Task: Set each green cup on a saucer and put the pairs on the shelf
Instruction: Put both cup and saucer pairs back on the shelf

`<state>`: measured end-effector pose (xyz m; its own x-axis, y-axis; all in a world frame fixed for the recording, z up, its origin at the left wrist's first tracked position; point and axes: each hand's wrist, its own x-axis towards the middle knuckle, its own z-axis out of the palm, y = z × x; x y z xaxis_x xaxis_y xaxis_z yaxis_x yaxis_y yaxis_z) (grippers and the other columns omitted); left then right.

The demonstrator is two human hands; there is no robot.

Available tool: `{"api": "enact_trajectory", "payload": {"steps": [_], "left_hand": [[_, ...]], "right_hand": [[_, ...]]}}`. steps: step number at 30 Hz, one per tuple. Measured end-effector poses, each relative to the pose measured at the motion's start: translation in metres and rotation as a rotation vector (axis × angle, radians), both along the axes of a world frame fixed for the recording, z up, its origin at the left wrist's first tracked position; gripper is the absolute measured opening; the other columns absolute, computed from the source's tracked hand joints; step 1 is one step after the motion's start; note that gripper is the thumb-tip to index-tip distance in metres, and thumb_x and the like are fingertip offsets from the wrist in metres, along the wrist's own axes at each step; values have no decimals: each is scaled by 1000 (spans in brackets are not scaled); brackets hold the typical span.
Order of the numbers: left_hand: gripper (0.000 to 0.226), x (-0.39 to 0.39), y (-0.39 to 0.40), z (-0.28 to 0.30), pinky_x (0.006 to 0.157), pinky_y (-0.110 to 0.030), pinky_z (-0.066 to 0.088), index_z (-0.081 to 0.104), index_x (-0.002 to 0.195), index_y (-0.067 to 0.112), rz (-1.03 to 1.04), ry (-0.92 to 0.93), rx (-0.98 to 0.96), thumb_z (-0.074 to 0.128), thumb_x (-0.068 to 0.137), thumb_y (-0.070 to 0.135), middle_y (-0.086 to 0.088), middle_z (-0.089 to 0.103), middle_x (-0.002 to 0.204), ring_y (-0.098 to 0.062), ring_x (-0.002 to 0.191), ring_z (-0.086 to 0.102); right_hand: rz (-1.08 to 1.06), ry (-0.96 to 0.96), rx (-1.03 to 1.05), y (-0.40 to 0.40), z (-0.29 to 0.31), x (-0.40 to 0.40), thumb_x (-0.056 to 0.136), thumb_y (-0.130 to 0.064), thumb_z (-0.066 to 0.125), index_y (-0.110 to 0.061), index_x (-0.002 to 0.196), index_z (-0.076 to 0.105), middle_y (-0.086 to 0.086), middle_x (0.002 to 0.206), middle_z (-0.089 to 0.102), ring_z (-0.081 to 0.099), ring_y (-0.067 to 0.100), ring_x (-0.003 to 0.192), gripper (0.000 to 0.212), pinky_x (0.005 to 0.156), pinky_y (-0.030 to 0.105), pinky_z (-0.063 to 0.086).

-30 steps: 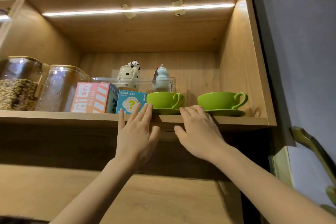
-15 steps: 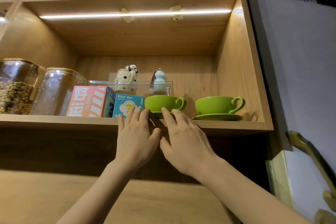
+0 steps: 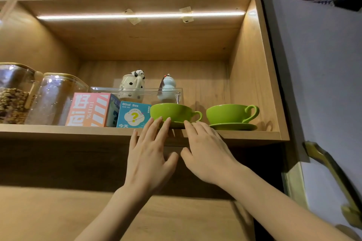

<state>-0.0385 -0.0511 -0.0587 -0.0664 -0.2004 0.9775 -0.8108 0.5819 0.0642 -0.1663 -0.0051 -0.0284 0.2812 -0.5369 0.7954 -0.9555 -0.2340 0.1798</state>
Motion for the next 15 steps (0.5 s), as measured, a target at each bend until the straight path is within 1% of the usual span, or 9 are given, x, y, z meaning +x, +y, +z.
{"api": "enact_trajectory", "payload": {"steps": [2, 3, 6, 10, 13, 15], "left_hand": [[79, -3, -1, -2, 112, -31, -7, 11, 143, 32, 4, -9, -22, 21, 67, 51, 7, 13, 155, -3, 138, -3], [78, -4, -1, -3, 112, -31, -7, 12, 143, 31, 2, -13, -32, 23, 68, 50, 7, 13, 155, -3, 137, -3], [77, -4, -3, -5, 112, -35, 0, 19, 143, 28, 41, -46, -54, 30, 69, 47, 4, 20, 154, -8, 140, 4], [75, 0, -10, -6, 107, -47, 16, 30, 139, 23, 186, -124, -76, 41, 67, 39, -4, 37, 147, -18, 136, 22], [75, 1, -12, -6, 105, -48, 22, 29, 139, 21, 216, -140, -70, 39, 67, 39, -6, 38, 146, -22, 136, 25], [76, 1, -11, -6, 107, -45, 20, 26, 140, 21, 183, -137, -57, 41, 68, 37, -5, 35, 148, -20, 137, 22]], "right_hand": [[9, -12, 22, 0, 0, -1, 92, -29, 39, -11, 147, 9, 9, 155, 20, 11, 22, 144, 65, 118, 33, 9], [17, -23, 31, 0, 1, -2, 92, -28, 39, -11, 147, 9, 8, 156, 19, 10, 22, 145, 65, 118, 33, 8], [44, -70, 57, 0, 2, -3, 91, -26, 42, -13, 145, 13, 7, 154, 21, 10, 21, 144, 63, 118, 33, 9], [37, -101, 78, -3, 5, 0, 89, -28, 43, -11, 142, 21, 10, 150, 28, 17, 23, 140, 60, 116, 35, 13], [14, -87, 77, -4, 5, 1, 89, -29, 43, -10, 141, 23, 10, 148, 31, 21, 24, 138, 59, 116, 35, 15], [8, -76, 71, -4, 5, 0, 89, -29, 43, -11, 142, 21, 9, 149, 30, 20, 24, 139, 61, 116, 35, 14]]}}
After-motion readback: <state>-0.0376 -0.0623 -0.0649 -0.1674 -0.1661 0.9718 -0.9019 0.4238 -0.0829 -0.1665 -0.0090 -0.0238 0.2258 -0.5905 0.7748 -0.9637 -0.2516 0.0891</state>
